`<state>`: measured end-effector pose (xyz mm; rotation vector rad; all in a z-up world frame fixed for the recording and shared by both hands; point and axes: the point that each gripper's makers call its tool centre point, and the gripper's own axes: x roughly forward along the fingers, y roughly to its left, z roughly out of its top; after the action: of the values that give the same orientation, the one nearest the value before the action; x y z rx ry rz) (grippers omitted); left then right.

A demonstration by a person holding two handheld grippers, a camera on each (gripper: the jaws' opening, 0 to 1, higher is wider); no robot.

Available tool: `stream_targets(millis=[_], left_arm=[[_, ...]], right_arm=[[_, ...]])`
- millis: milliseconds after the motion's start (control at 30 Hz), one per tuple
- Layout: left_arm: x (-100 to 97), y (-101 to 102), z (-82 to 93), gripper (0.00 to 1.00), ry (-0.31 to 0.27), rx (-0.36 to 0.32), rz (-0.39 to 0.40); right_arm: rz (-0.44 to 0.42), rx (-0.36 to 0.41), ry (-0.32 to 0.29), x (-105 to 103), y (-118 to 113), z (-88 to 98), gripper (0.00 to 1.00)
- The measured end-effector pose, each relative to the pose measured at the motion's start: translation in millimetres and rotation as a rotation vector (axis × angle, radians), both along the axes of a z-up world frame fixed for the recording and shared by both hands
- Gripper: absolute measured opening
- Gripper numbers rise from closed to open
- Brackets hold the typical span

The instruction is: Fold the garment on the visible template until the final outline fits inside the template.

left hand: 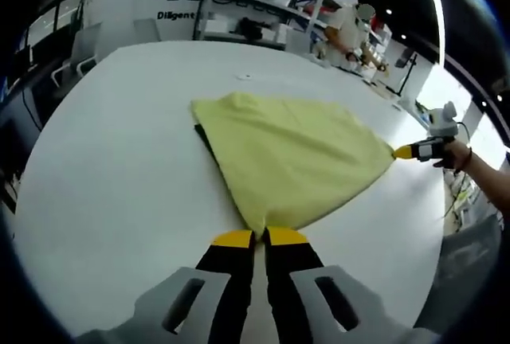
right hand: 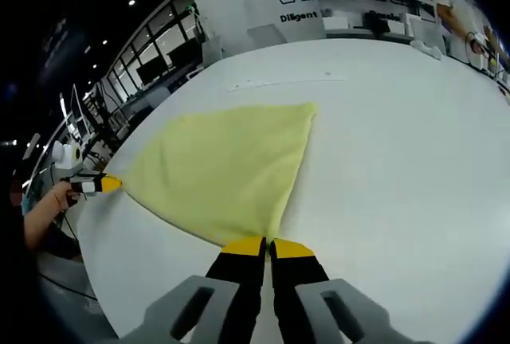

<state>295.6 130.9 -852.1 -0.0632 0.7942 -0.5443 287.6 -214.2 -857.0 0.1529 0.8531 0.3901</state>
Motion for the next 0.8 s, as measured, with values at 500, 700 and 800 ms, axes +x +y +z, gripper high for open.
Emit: stream_targets(millis=[500, 700, 800], left_arm=[[-16.9, 2, 0.7, 0.02, -0.025, 0.06, -0.045], [-23.9, 3, 0.7, 0.02, -0.021, 0.061, -0.047], [-33.0, 3, 0.7, 0.02, -0.019, 0.07, -0.051]], right_arm=[[0.031, -0.019, 0.003, -18, 2, 1.1, 0.0], [0.032, -0.02, 0.005, -24, 2, 0.4, 0.0], [0.042, -0.028, 0.005, -33, 4, 0.5, 0.0]])
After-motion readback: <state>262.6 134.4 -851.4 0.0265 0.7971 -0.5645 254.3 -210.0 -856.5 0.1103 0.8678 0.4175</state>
